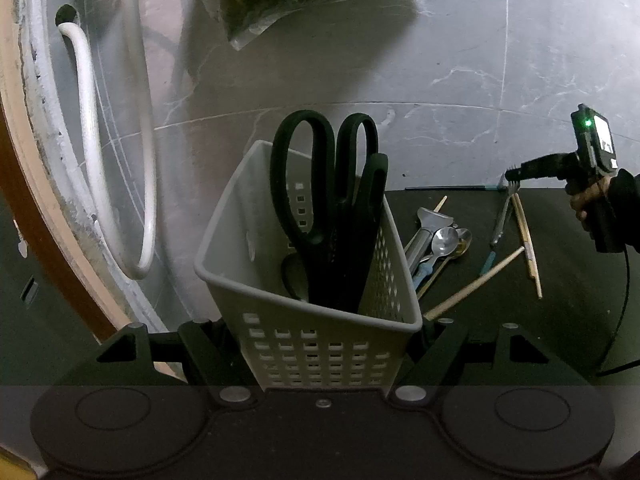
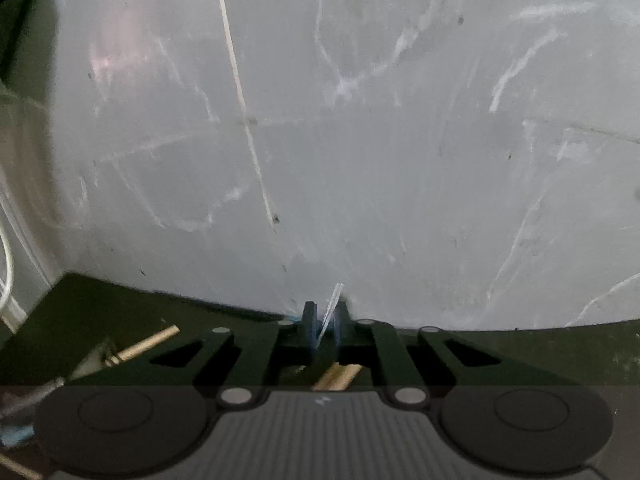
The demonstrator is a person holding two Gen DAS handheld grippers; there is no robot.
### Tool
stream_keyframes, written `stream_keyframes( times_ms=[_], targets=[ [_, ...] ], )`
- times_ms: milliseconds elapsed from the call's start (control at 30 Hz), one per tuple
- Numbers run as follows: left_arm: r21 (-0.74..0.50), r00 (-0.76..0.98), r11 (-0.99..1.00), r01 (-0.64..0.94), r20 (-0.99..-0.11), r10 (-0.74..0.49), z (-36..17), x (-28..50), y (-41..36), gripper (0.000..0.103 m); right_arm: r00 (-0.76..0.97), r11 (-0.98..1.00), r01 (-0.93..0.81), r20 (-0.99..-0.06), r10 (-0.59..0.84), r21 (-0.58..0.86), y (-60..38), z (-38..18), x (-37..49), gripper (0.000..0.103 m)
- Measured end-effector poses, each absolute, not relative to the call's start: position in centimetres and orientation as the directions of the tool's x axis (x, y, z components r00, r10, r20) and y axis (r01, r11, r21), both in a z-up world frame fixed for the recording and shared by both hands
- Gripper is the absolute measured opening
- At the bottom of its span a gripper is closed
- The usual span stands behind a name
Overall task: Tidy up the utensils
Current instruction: 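Lower the right gripper onto the silver fork handle and close it, then lift the silver fork with the right gripper and carry it over the caddy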
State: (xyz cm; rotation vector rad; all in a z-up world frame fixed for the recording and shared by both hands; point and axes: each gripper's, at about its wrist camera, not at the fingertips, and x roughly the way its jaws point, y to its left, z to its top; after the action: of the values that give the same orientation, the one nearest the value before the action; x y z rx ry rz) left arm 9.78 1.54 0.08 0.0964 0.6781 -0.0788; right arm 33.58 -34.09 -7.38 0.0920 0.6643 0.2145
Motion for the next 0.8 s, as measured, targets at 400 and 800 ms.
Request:
stream_keyframes(
  times_ms=[400, 800],
  targets=[
    [0.067, 0.776, 0.988, 0.14, -0.628, -0.068, 0.0, 9.9, 2.0, 0.077, 0.844, 0.964, -0.187, -0.472, 0.256, 0.189, -33.1, -3.0, 29.2, 0.001],
    [0.066, 0.78, 0.982, 0.176, -0.618, -0.098, -0.1, 9.9, 2.6, 0.077, 0.893, 0.963, -0.207, -0.368, 0.259, 0.174, -31.2, 1.5, 25.3, 0.001]
  ],
)
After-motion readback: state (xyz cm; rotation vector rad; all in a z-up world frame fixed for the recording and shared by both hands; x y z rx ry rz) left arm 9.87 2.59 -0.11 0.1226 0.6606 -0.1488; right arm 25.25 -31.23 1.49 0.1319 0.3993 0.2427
